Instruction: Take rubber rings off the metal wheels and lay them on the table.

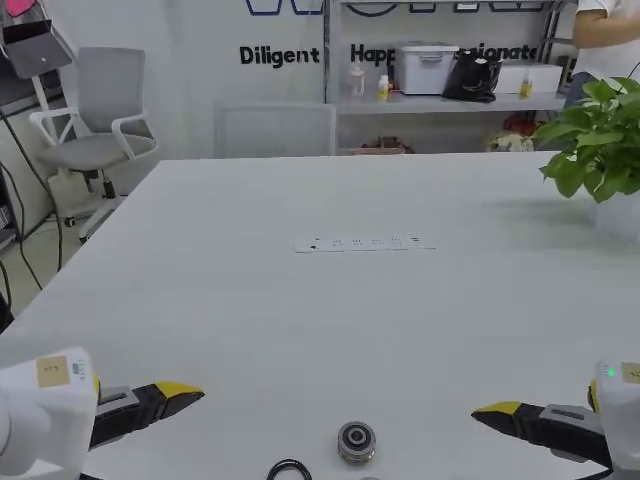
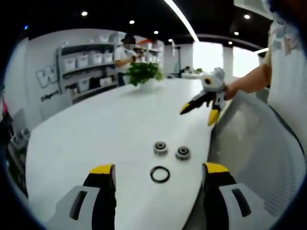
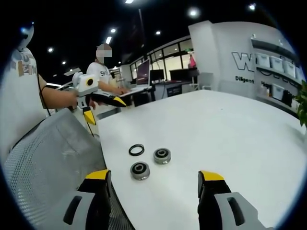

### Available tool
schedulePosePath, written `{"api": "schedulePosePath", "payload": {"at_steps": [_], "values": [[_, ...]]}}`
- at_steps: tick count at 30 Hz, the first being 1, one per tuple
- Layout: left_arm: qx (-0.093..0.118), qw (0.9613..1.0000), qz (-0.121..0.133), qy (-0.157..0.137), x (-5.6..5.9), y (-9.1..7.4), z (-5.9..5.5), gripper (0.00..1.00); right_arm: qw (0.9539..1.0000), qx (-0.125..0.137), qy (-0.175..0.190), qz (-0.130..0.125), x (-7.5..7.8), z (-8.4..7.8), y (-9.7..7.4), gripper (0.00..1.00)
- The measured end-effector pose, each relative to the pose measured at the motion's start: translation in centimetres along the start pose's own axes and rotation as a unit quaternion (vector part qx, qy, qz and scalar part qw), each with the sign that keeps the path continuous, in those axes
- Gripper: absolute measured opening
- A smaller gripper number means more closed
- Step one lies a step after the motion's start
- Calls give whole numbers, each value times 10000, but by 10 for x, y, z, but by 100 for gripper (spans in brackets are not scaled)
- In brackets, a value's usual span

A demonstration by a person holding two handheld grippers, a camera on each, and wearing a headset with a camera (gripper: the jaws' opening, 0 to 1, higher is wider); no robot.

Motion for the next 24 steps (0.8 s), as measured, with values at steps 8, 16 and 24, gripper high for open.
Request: {"api": "schedulePosePath", "payload": {"at_steps": [8, 16, 24], "values": [[6, 10000, 26, -49, 1, -2, -2, 75, 10000, 59, 49, -31, 1, -1, -2, 72], [-12, 10000, 41, -61, 1, -2, -3, 75, 9999, 77, 74, -43, 2, -2, -3, 72], [-3, 10000, 55, -36, 1, -2, -2, 75, 10000, 61, 25, -41, 2, -3, -4, 71]]}}
Point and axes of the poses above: the centre of the closed fingertips' face, and the gripper's own axes: y roughly forward along the fingers, x roughly to its right, z roughly out of its top, the point moved 3 cm from there along -y, roughly backward along the fingers, and after that the axes turned 4 degrees about z, right-handed, at the moved point
